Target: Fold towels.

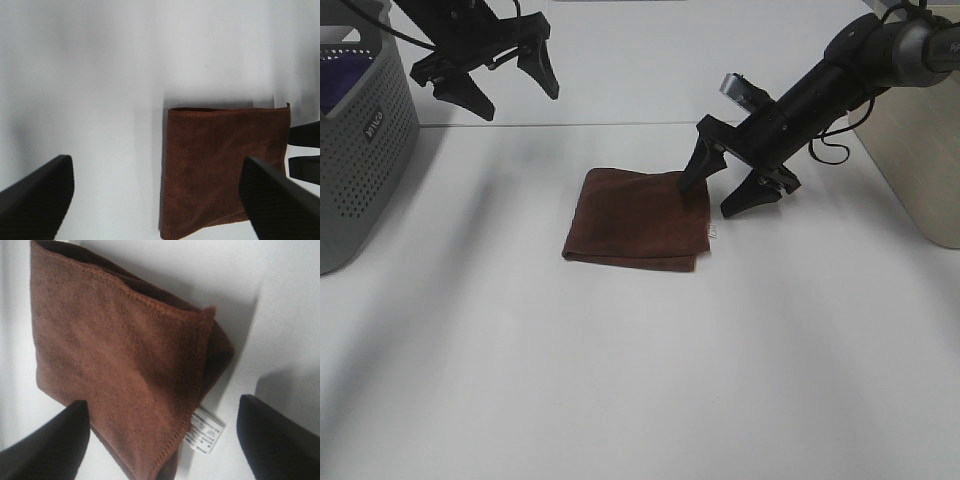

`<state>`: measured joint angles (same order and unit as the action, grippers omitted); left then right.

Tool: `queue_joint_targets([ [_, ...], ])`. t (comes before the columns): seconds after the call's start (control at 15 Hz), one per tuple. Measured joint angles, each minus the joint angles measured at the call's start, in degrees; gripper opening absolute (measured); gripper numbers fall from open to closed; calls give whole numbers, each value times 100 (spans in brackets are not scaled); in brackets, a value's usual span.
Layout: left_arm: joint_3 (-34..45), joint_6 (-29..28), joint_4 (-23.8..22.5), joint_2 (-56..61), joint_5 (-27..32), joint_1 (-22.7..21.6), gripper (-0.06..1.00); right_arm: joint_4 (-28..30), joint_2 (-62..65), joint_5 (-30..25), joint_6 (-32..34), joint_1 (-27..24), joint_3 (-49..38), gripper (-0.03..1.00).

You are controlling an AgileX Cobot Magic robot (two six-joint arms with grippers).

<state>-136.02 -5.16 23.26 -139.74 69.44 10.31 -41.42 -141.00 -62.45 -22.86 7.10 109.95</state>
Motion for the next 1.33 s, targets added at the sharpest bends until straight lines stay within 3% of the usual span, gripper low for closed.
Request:
queue_joint_targets([
  [0.33, 0, 69, -327, 544, 17, 6, 85, 447, 699, -527, 206, 11, 0, 76],
  [0.47, 23, 69, -458, 1100, 17, 29, 85, 831, 1249, -636, 613, 17, 0, 76],
  [0.53, 458, 74, -974, 1902, 11, 86, 85, 1507, 1839, -647, 1100, 17, -149, 76],
  [0.8, 2773, 57, -2023, 3902, 11, 103, 85, 2384, 3283, -659, 1507, 17, -1180, 76],
  [0.87, 3071, 57, -2108, 4137, 17, 103, 85, 2429, 3466, -659, 1518, 17, -1392, 76],
  [1.2, 6337, -46, -2326, 6790, 34, 103, 85, 2584, 5575, -647, 1593, 17, -3936, 76],
  [1.33, 7466, -57, -2326, 7764, 29, 103, 85, 2624, 6446, -286, 1599, 17, -5008, 76],
])
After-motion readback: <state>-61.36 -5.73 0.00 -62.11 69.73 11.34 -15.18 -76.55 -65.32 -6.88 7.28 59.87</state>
